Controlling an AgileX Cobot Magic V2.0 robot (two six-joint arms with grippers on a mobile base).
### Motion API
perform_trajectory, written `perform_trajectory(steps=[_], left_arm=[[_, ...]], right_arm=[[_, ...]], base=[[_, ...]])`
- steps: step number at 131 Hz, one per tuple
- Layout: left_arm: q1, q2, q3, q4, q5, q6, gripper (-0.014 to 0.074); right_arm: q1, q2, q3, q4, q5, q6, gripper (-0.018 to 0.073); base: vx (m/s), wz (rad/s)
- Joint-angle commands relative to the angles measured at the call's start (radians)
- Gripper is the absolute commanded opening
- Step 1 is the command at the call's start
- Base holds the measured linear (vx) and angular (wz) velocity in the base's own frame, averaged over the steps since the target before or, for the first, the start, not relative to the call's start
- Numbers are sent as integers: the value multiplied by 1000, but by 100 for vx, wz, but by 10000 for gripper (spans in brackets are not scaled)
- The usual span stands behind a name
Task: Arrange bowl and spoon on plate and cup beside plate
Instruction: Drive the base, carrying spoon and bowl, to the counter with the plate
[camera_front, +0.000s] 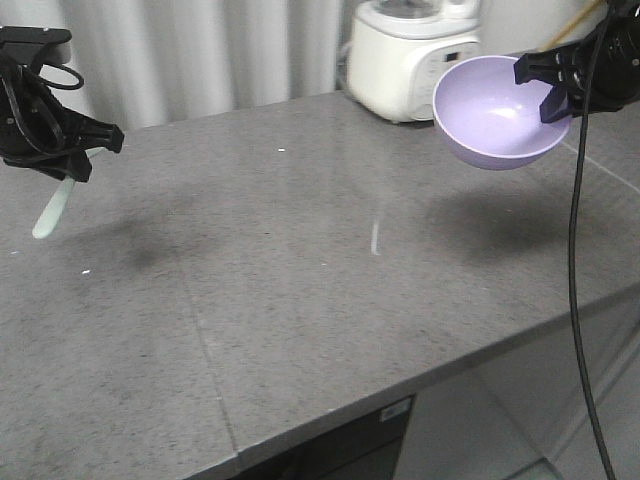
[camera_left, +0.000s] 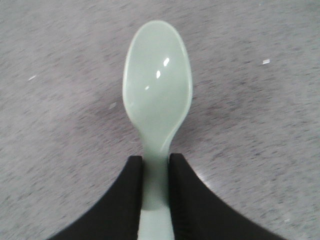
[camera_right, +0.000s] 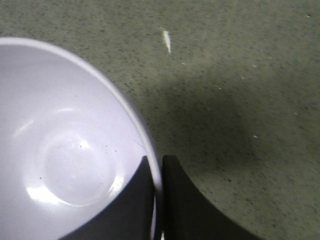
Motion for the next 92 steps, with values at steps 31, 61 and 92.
perform_trajectory(steps=[31, 61, 92], left_arm=[[-3, -53, -32, -11, -33, -2, -8], [-3, -53, -32, -11, -33, -2, -8], [-3, -53, -32, -11, -33, -2, -8]], right_arm=[[-2, -51, -31, 10, -46, -9, -8], [-2, -51, -31, 10, -47, -9, -8], [-2, -51, -31, 10, -44, -9, -8]], base=[[-2, -47], [-2, -53], [-1, -52]])
